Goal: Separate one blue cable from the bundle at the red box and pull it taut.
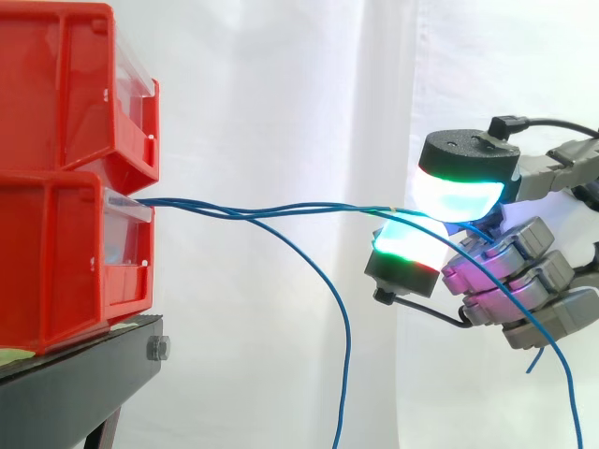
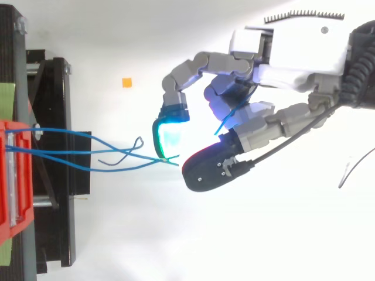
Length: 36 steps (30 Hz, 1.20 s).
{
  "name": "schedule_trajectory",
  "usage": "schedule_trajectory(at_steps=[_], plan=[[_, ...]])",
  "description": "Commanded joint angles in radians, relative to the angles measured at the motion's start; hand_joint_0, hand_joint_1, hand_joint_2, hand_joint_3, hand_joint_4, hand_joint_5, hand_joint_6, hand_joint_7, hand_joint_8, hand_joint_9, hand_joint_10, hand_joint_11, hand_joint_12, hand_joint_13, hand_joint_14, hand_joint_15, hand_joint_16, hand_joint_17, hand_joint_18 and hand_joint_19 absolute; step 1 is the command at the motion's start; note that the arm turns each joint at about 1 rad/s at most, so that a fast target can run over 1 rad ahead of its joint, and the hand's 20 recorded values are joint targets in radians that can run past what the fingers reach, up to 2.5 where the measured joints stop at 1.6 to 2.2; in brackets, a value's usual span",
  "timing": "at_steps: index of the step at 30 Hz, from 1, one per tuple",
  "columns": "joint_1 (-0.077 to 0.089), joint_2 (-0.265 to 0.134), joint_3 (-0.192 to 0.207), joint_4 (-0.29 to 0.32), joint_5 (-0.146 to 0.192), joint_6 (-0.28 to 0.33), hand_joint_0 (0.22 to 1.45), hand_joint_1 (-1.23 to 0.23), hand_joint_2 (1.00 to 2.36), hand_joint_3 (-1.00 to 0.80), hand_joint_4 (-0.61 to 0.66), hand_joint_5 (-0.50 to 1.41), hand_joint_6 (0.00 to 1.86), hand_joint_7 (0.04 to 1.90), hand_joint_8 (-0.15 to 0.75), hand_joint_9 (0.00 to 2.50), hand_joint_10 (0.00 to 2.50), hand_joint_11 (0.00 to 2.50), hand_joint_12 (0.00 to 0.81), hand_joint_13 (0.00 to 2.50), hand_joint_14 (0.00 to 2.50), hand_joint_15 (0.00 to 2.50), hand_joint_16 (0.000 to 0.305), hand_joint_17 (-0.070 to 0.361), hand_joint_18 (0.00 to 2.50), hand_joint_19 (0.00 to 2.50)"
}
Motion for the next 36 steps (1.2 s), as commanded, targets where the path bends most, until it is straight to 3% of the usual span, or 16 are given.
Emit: schedule_trajectory(at_steps=[1,8,10,12,13,15,18,23,27,36], plan=[[0.007,0.003,0.0,-0.012,0.021,0.022,0.57,-0.72,1.02,-0.08,-0.06,-0.11,0.87,1.13,0.293,0.7,2.44,1.36,0.366,0.72,2.5,1.43,0.039,0.088,1.39,1.83],[0.017,0.003,0.0,-0.009,0.021,0.052,0.58,-0.72,1.02,-0.07,-0.04,-0.11,0.88,1.13,0.312,0.77,2.5,1.34,0.369,0.84,2.5,1.27,0.045,0.101,1.42,1.5],[0.019,0.002,-0.002,-0.009,0.023,0.057,0.58,-0.72,1.02,-0.09,-0.05,-0.11,0.88,1.14,0.308,0.92,2.33,1.44,0.366,0.93,2.5,1.22,0.045,0.1,1.49,1.56],[0.022,0.002,-0.002,-0.011,0.024,0.063,0.58,-0.71,1.02,-0.09,-0.05,-0.11,0.88,1.15,0.312,0.92,2.32,1.51,0.364,0.94,2.5,1.26,0.045,0.1,1.49,1.58],[0.024,0.002,-0.002,-0.011,0.029,0.069,0.58,-0.71,1.02,-0.09,-0.05,-0.11,0.88,1.14,0.306,0.85,2.49,1.54,0.367,0.94,2.5,1.29,0.044,0.1,1.49,1.56],[0.027,0.002,-0.003,-0.012,0.038,0.081,0.58,-0.71,1.02,-0.08,-0.06,-0.11,0.88,1.14,0.313,0.7,2.5,1.7,0.374,0.93,2.5,1.3,0.045,0.101,1.47,1.57],[0.033,0.003,-0.021,0.002,0.05,0.097,0.58,-0.71,1.02,-0.09,-0.06,-0.11,0.88,1.14,0.321,0.57,2.5,1.72,0.383,0.93,2.5,1.29,0.045,0.101,1.45,1.55],[0.056,0.002,-0.106,0.141,0.069,0.1,0.57,-0.7,1.02,-0.09,-0.07,-0.12,0.88,1.13,0.328,0.55,2.5,1.83,0.394,0.94,2.5,1.34,0.046,0.103,1.4,1.45],[0.067,0.003,-0.138,0.216,0.089,0.097,0.57,-0.7,1.02,-0.09,-0.08,-0.12,0.88,1.14,0.333,0.52,2.5,1.97,0.392,0.94,2.5,1.33,0.046,0.102,1.39,1.41],[0.08,0.002,-0.138,0.216,0.119,0.095,0.57,-0.7,1.02,-0.1,-0.07,-0.12,0.88,1.13,0.326,0.51,2.5,2.04,0.399,0.93,2.5,1.39,0.044,0.098,1.37,1.41]])
